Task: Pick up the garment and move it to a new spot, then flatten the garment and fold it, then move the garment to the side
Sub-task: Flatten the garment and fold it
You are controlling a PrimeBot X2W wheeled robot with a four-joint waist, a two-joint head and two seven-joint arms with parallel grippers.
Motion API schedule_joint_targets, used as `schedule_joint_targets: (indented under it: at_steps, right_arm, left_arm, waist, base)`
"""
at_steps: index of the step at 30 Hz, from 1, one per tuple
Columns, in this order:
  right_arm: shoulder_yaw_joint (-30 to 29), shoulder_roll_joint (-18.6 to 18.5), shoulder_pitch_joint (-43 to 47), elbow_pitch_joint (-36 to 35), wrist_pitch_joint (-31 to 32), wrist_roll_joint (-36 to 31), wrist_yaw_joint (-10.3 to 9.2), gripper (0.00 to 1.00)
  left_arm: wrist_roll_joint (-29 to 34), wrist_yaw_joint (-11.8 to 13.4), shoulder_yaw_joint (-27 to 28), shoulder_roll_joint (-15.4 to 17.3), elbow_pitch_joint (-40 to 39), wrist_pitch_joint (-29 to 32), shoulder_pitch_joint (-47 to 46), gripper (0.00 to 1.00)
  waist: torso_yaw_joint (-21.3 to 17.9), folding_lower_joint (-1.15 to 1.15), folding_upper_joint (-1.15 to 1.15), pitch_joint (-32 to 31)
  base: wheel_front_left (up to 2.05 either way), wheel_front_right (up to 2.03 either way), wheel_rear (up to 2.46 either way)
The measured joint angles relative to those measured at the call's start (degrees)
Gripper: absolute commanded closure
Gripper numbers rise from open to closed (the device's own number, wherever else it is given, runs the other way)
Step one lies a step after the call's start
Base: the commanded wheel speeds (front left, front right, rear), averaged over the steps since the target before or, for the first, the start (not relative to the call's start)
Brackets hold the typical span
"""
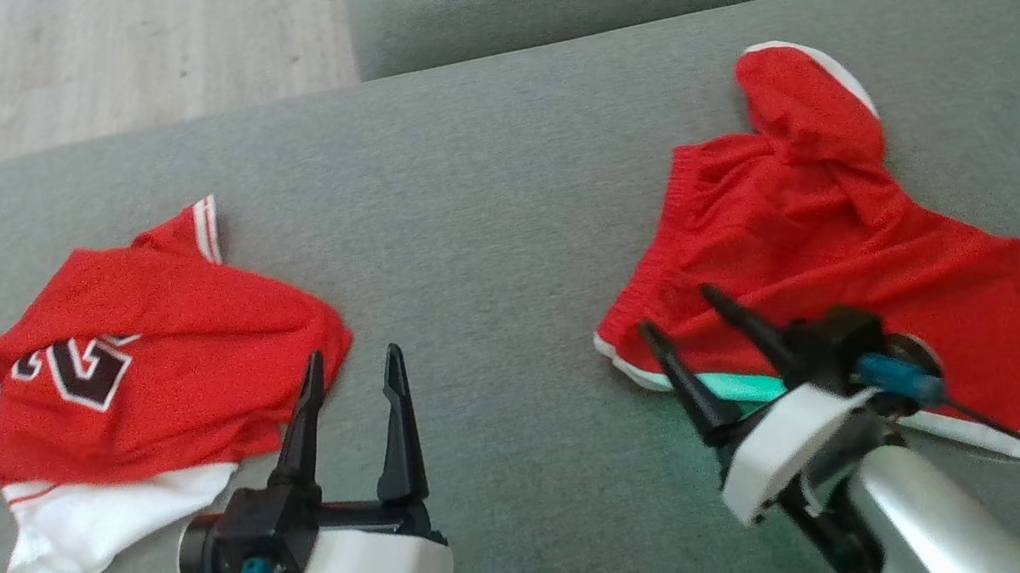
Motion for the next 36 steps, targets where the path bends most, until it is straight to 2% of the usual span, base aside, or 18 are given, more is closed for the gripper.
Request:
schedule_joint_targets:
  at_steps: [3, 8, 13, 18, 24, 30, 36]
  right_arm:
    - [-4.49, 0.04, 2.26, -3.91, -1.71, -1.42, 0.00, 0.00]
    - [-16.93, 0.09, 6.10, -8.64, -6.33, -5.79, 0.00, 0.00]
    - [-24.52, 0.24, 10.53, -10.01, -8.58, -6.84, 0.00, 0.00]
    - [-26.09, 0.60, 14.02, -8.73, -9.32, -6.80, 0.00, 0.00]
    - [-26.83, 0.64, 13.18, -8.54, -10.09, -5.12, 0.00, 0.00]
    - [-27.19, 0.64, 11.65, -8.47, -10.32, -5.12, 0.00, 0.00]
    - [-27.40, 0.64, 11.37, -8.08, -10.33, -4.81, 0.00, 0.00]
  left_arm:
    - [0.01, -0.47, 0.18, -0.01, -0.08, 0.00, -0.01, 0.00]
    - [-0.01, -0.55, 0.81, 0.00, -0.67, 0.00, -0.08, 0.00]
    - [-0.02, -1.48, 0.82, -0.01, -0.65, 0.00, -0.25, 0.00]
    - [-0.09, -2.15, 0.81, -0.02, 0.22, -0.01, -0.75, 0.00]
    - [0.11, -5.43, -0.33, 0.01, 3.23, -0.01, -2.68, 0.00]
    - [0.68, -8.58, -7.83, 1.81, 10.07, 2.87, -6.63, 0.00]
    - [-0.81, -8.64, -15.46, 5.21, 13.18, 5.76, -12.23, 0.00]
  waist:
    - [-1.48, 0.00, 0.00, -0.12]
    - [-4.34, 0.00, 0.00, 0.12]
    - [-7.39, 0.00, 0.00, 1.03]
    - [-9.86, 0.00, 0.00, 2.11]
    - [-11.36, 0.00, 0.00, 3.38]
    - [-11.87, 0.01, 0.00, 4.55]
    - [-12.56, 0.01, 0.00, 5.78]
  base:
    - [0.00, 0.00, 0.00]
    - [0.00, 0.00, 0.00]
    - [0.00, 0.00, 0.00]
    - [0.00, 0.00, 0.00]
    - [0.00, 0.00, 0.00]
    - [0.00, 0.00, 0.00]
    - [0.00, 0.00, 0.00]
